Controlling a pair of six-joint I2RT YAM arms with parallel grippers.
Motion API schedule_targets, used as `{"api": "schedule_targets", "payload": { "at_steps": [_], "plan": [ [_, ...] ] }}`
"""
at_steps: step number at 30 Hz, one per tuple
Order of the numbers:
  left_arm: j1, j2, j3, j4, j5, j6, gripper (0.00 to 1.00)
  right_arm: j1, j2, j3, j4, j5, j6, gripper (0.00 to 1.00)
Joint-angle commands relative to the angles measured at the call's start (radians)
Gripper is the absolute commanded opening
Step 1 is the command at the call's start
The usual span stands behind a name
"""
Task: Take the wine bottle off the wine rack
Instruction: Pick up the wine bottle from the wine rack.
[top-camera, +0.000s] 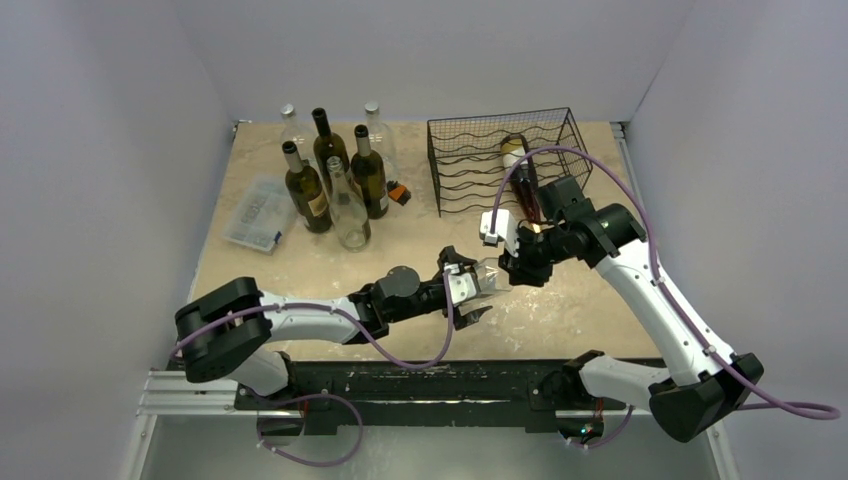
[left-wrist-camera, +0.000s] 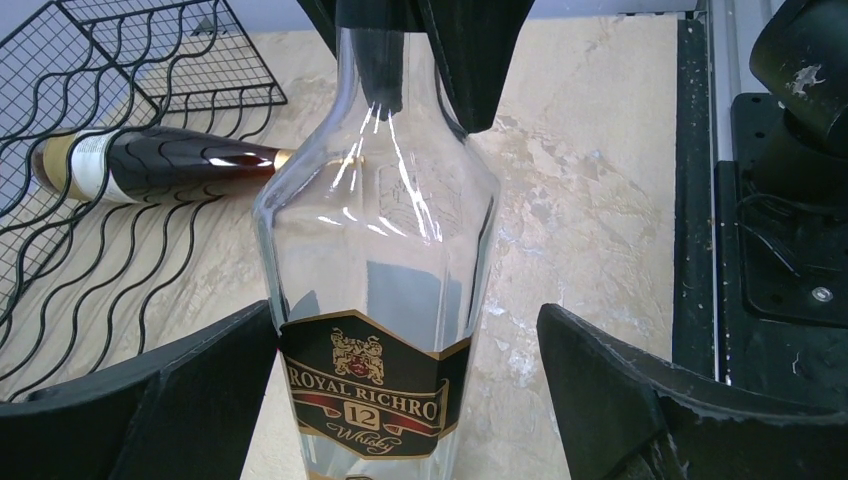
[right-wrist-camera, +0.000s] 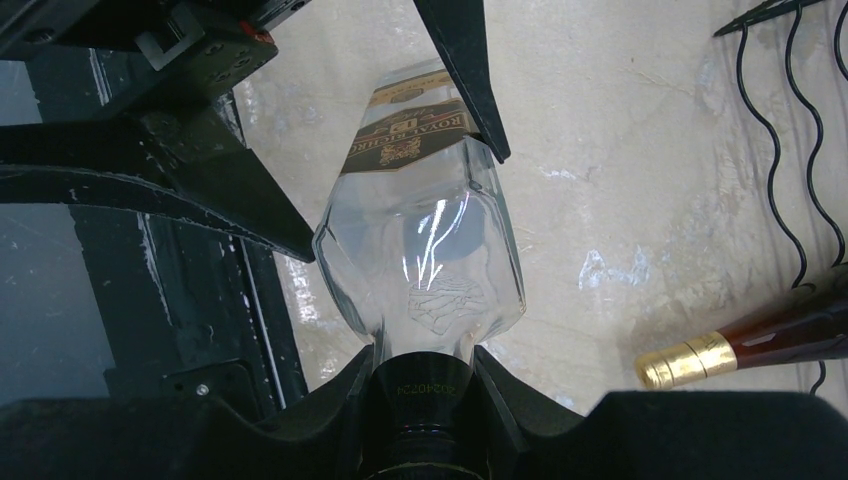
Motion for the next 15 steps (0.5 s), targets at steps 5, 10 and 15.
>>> {"api": "schedule_targets", "payload": {
  "at_steps": [5, 10, 15],
  "plan": [
    [0.006, 0.061, -0.016, 0.176, 0.008, -0.032, 0.98, 0.005, -0.023, 0.012, 0.094, -0.098, 0.001, 0.0],
    [0.009, 0.085, -0.013, 0.186, -0.007, -0.043, 0.92, 0.005, -0.017, 0.01, 0.095, -0.106, 0.0, 0.0],
    [0.01, 0.102, -0.019, 0.198, -0.018, -0.046, 0.79, 0.006, -0.011, 0.009, 0.1, -0.109, 0.0, 0.0]
  ]
}}
